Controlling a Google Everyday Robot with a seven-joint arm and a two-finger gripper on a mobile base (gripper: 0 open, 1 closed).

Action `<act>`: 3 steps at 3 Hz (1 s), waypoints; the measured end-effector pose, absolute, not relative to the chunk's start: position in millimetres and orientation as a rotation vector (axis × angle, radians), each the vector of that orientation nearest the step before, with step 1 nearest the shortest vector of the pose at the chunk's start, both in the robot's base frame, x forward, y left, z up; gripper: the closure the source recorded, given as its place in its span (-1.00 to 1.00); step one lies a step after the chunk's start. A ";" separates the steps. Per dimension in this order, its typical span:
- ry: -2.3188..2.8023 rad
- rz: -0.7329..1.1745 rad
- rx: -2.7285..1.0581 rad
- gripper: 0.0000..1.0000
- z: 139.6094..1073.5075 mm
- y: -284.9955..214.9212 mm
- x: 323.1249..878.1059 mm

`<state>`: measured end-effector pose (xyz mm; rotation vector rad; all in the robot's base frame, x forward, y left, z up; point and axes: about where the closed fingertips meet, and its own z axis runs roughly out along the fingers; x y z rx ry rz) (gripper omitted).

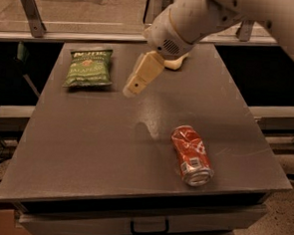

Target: Pick green jalapeno chip bag

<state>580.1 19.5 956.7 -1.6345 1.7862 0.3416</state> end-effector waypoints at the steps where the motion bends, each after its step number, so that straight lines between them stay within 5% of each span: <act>1: 1.728 0.465 -1.572 -1.00 938.1 74.0 609.0; 3: 1.712 0.691 -1.405 -1.00 890.3 158.1 667.6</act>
Offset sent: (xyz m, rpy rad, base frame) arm 0.0946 0.1486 -0.0562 0.3289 0.0648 0.0315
